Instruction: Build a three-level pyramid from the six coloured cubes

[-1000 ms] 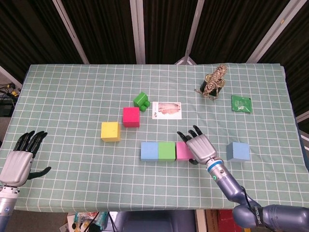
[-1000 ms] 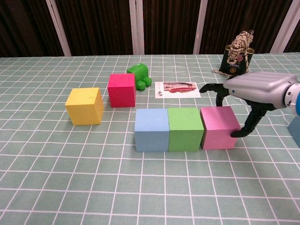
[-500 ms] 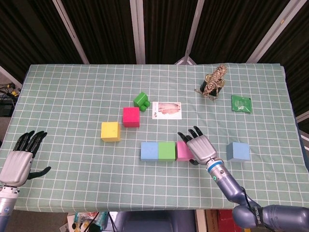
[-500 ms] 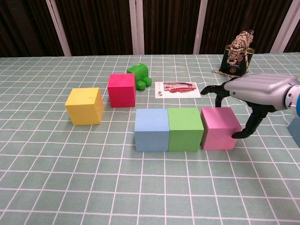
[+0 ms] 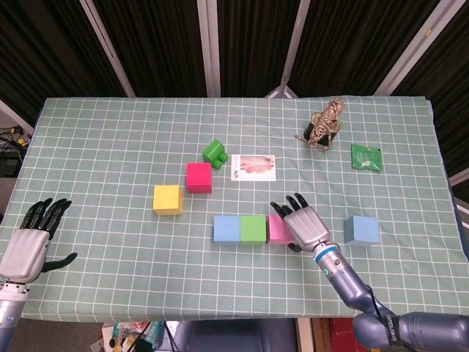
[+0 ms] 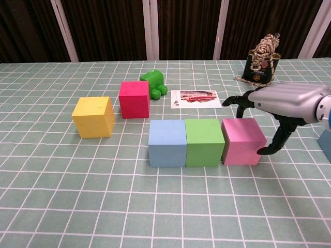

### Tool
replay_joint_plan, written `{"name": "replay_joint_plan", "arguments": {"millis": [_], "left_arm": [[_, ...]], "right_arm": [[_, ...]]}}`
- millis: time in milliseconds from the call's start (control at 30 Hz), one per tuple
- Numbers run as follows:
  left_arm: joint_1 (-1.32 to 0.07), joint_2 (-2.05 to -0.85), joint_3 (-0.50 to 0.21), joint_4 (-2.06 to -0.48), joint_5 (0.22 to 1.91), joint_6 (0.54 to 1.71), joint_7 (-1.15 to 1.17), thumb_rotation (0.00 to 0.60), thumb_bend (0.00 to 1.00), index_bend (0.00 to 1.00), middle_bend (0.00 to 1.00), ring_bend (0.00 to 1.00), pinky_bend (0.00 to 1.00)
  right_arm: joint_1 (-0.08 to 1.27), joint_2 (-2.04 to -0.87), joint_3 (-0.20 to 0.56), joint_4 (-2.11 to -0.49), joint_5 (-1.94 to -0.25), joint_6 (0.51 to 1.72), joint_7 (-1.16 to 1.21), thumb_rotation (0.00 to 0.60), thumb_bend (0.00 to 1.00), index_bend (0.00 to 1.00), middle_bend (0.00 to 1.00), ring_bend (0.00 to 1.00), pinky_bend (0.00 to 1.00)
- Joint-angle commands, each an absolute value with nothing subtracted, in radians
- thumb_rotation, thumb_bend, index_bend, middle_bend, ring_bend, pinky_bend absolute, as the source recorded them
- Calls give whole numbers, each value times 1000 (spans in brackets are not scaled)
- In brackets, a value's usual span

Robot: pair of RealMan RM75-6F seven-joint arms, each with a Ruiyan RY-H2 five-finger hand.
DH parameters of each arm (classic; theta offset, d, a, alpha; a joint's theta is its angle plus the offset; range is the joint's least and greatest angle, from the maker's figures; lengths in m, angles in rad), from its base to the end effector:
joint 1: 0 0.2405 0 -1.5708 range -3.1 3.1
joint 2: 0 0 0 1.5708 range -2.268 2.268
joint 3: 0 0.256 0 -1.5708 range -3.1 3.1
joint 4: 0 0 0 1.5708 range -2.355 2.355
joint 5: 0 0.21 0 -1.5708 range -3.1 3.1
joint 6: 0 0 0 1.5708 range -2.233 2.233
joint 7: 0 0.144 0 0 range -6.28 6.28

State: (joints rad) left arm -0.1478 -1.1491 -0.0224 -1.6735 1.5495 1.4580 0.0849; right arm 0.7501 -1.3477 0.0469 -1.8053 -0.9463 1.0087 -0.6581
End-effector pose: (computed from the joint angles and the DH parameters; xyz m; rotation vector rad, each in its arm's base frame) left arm -0.2809 0.1915 0.1344 -1.5007 -0.8844 -0.9523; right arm -0.1548 -0.2982 0.0144 2.0034 -0.8428 0.6566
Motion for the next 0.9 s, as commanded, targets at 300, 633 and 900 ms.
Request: {"name": "replay_joint_plan", "arguments": {"millis": [300, 633, 900], "left_arm": [[-148, -1148, -22, -1674, 1552, 1458, 84, 600, 88, 0, 65, 0, 32], [-147, -1147, -21, -1674, 1554, 1460, 81, 600, 88, 0, 65, 0, 32], [-146, -1147, -22, -1674, 1556, 1462, 80, 600, 88, 0, 65, 0, 32]], "right_arm": [[751, -1343, 36, -1826, -939, 1015, -669, 600, 236, 0, 251, 53, 0], [750, -1341, 33, -1841, -939, 1028, -676, 600, 235, 0, 251, 53, 0], [752, -1340, 29, -1849, -933, 1028, -681, 600, 236, 0, 251, 53, 0]]}}
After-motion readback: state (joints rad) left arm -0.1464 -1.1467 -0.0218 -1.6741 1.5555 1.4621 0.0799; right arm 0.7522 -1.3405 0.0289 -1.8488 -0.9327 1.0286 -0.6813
